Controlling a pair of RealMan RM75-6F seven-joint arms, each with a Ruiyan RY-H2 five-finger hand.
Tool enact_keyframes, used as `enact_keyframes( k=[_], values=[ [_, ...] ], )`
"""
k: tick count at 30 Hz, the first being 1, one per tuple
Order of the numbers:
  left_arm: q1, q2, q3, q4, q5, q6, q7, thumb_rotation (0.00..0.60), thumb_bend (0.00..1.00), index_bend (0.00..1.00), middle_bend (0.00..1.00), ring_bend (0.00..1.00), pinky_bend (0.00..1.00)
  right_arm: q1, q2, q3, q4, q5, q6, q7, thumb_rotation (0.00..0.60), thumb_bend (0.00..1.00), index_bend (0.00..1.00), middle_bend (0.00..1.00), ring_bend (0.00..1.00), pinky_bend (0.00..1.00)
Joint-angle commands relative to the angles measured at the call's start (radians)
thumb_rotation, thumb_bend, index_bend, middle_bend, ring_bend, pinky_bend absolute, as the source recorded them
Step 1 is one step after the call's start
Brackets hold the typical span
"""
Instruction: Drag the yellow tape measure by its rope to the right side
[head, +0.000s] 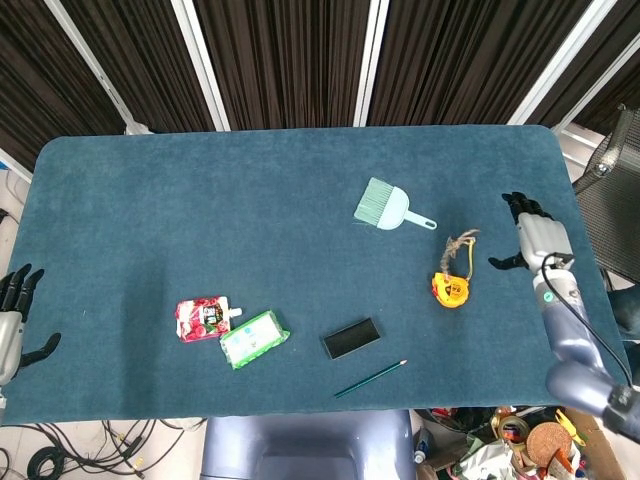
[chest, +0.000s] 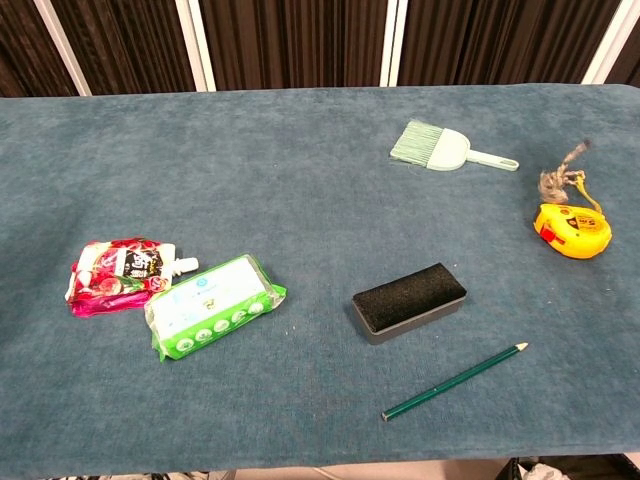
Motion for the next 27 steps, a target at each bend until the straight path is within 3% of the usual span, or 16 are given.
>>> enact_keyframes(
  k=[1,8,16,21,27],
  values=[
    [0.001,0.0,0.0,0.0,-0.001,0.001,0.002,0.6,0.24,0.04,0.0,0.0,0.0,-0.085,0.064,-0.048,-0.101,-0.144,0.133,0.003,0.6,0.08,0.0,0.0,0.03,0.15],
    [0.002,-0.001,0.0,-0.002,-0.001,0.004,0.007,0.6,0.24,0.04,0.0,0.0,0.0,-0.276,0.074,-0.144,-0.16,-0.431,0.372,0.15,0.6,0.1,0.0,0.0,0.03,0.15],
    [0.003,0.004,0.002,-0.013,-0.003,0.001,0.002,0.6,0.24,0.04,0.0,0.0,0.0,-0.47,-0.042,-0.278,-0.024,-0.721,0.656,0.235,0.6,0.14,0.0,0.0,0.03,0.15],
    [0.003,0.014,0.006,-0.016,0.023,0.011,-0.003,0.6,0.24,0.04,0.0,0.0,0.0,-0.51,-0.113,-0.327,0.092,-0.812,0.7,0.182,0.6,0.16,0.0,0.0,0.03,0.15],
    [0.01,0.013,0.02,-0.017,0.086,0.042,-0.042,0.6,0.24,0.04,0.0,0.0,0.0,-0.511,-0.158,-0.319,0.177,-0.82,0.671,0.223,0.6,0.16,0.0,0.0,0.03,0.15]
  ],
)
